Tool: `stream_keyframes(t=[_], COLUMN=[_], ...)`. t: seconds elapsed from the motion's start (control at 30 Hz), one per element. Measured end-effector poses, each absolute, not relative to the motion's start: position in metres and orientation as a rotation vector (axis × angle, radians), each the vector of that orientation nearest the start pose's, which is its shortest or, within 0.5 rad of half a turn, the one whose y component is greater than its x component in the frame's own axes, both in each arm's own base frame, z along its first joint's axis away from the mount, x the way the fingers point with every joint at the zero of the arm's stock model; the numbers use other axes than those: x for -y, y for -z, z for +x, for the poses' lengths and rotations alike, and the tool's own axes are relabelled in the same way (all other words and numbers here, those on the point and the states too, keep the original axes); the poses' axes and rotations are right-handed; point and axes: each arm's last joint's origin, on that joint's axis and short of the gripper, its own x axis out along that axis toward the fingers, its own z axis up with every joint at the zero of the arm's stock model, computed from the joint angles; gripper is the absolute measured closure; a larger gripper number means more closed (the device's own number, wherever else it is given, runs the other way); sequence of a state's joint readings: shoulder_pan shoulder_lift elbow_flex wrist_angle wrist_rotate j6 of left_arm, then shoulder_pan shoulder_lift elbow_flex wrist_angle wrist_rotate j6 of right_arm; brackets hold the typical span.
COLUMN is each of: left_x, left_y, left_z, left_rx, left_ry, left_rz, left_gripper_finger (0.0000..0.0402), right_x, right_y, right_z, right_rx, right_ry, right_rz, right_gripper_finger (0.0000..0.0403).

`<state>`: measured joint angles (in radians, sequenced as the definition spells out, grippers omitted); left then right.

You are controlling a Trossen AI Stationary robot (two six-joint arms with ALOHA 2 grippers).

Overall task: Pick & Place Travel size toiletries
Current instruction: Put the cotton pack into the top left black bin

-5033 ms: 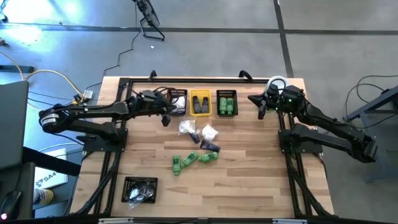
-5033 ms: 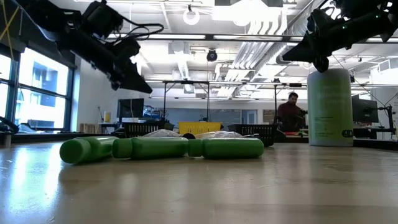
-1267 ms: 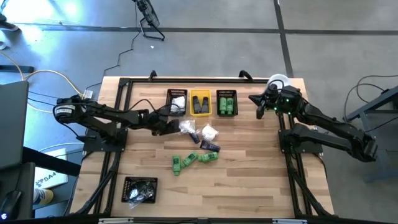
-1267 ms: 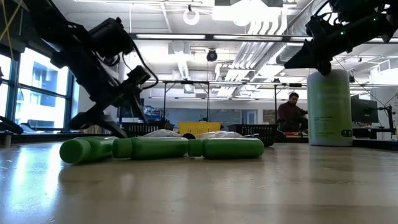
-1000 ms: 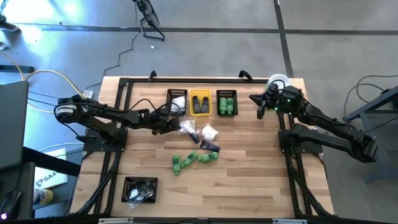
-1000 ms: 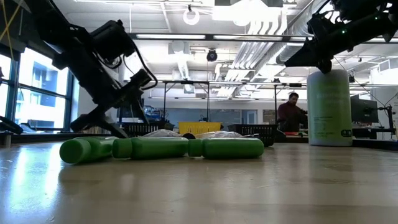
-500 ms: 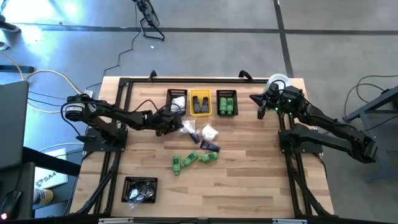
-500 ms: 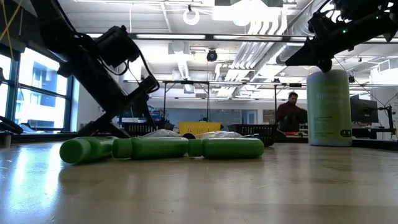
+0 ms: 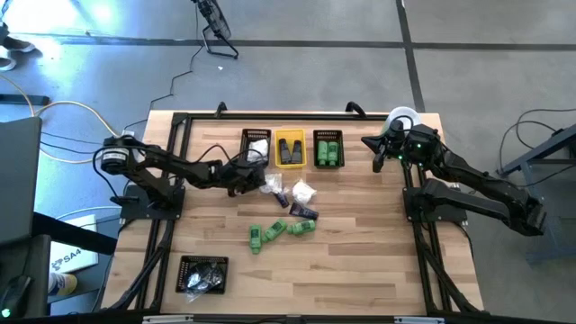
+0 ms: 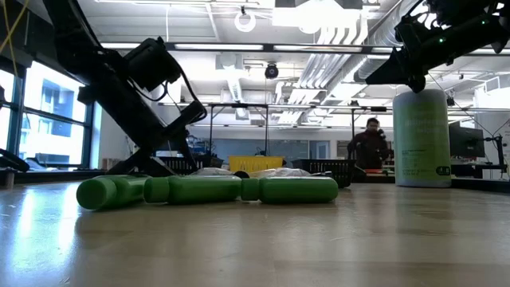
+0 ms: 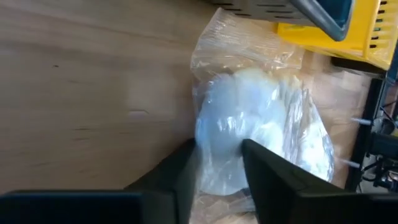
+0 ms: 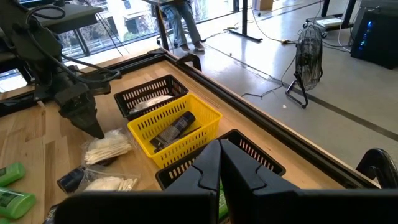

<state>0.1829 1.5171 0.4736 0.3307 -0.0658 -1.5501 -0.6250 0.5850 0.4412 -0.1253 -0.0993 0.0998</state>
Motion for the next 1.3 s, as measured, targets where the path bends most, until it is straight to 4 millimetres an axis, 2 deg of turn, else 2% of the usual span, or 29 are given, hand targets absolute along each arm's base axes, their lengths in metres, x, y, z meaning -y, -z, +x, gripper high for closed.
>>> stream_keyframes(t=[0.27,0.5,0.8,1.13,1.3], left_x=[-0.048,-0.045,-0.043,-0.041,-0.04], left_y=[-0.123,-0.126,-0.14,-0.174,-0.197], left_z=[0.251,0.254,0.256,0.248,0.243], left_rx=[-0.385,-0.45,-0.438,-0.351,-0.254], left_ry=[-0.721,-0.566,-0.428,-0.27,-0.185], left_rz=[-1.497,-1.49,-1.433,-1.293,-1.2], left_gripper_finger=[0.034,0.0395,0.04,0.0401,0.0401], right_x=[0.082,0.082,0.082,0.082,0.082], right_y=[-0.247,-0.246,-0.246,-0.246,-0.246], right_z=[0.118,0.118,0.118,0.118,0.118], right_rx=[-0.234,-0.248,-0.25,-0.25,-0.248], right_ry=[0.55,0.555,0.554,0.557,0.557], right_rz=[0.191,0.194,0.198,0.198,0.198], right_gripper_finger=[0.0401,0.0401,0.0401,0.0401,0.0401])
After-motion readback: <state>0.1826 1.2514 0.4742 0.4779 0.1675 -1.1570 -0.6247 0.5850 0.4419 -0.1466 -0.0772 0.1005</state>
